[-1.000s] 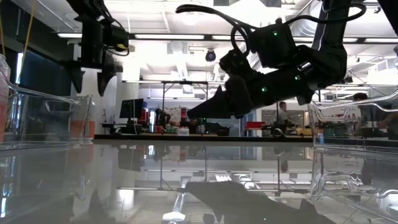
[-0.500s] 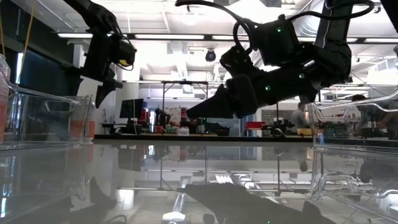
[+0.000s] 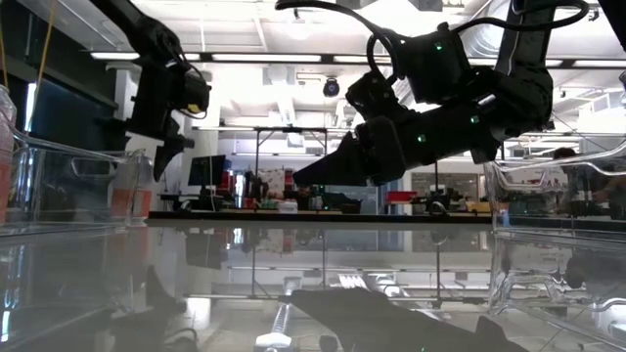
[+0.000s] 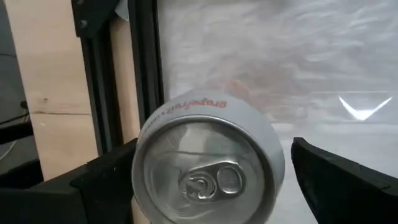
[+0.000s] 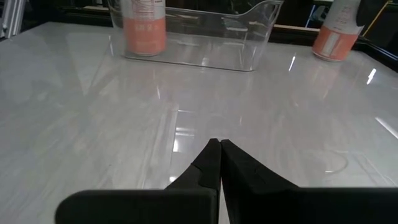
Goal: Sort soda cans
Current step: Put the orange-white soda can into the left transparent bin
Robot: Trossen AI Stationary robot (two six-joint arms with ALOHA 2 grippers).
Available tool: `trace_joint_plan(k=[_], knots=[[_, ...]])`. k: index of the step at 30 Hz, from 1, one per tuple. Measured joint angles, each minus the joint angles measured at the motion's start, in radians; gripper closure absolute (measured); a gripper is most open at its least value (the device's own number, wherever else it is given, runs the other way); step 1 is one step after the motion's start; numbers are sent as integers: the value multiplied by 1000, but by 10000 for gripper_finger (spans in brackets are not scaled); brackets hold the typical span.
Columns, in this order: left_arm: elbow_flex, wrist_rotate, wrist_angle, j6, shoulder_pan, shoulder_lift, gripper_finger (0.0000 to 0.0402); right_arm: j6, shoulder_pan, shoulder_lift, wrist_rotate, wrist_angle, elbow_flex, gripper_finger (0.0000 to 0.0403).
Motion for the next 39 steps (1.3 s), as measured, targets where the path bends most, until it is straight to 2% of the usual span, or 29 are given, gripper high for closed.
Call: trace_joint_plan(k=[10, 18, 24, 29, 35, 39], knots=[[-29, 9, 49, 35, 3, 0, 52, 24, 0, 0, -2, 0, 0, 403], [-29, 16, 22, 88, -3, -5, 112, 25, 7, 0, -2, 0, 0, 403], [-28, 3, -54, 106, -62, -79, 114, 25, 23, 0, 1, -5, 0, 403], [45, -3, -199, 90, -175, -168, 114, 24, 24, 0, 1, -8, 0, 403], [253, -31, -454, -5, -412, -197, 114, 24, 24, 0, 1, -7, 0, 403], [366, 24, -444, -91, -571, -211, 114, 25, 23, 0, 2, -7, 0, 403]])
